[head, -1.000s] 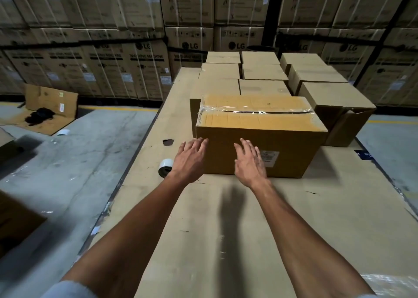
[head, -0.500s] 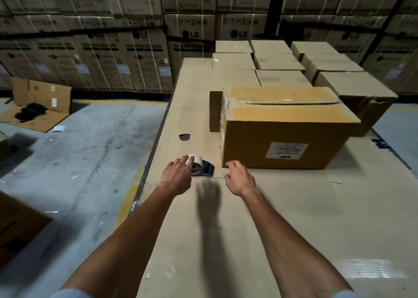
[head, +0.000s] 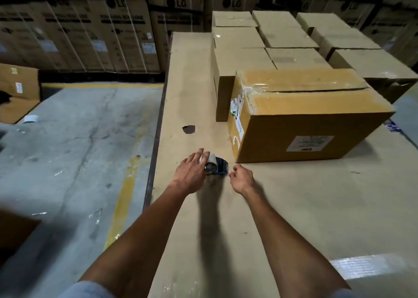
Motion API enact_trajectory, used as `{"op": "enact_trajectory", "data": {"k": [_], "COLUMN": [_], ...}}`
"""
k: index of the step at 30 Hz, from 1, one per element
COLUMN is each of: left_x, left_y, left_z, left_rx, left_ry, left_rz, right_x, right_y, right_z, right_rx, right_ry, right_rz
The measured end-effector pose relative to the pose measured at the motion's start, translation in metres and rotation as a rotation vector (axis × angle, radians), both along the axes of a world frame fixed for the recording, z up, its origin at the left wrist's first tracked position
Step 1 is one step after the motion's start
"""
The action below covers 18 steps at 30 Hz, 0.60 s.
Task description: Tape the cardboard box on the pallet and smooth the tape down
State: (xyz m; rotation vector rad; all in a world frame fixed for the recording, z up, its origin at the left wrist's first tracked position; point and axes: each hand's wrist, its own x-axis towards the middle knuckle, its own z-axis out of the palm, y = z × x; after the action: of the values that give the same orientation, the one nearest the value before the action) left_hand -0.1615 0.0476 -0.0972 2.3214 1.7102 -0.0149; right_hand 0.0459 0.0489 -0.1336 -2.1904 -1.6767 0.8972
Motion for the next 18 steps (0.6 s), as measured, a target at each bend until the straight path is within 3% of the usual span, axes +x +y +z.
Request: {"op": "enact_trajectory", "data": {"k": [18], "left_x": [-0.015], "left_y": [0.020], "left_z": [-0.048], "left_rx": [0.032], "left_ry": [-0.216], "left_rz": [-0.001], "right_x": [-0.019], "right_y": [0.034], "right_z": [-0.023], "right_rx": [-0.011], "right_ry": [0.182], "right_rz": [-0.411]}}
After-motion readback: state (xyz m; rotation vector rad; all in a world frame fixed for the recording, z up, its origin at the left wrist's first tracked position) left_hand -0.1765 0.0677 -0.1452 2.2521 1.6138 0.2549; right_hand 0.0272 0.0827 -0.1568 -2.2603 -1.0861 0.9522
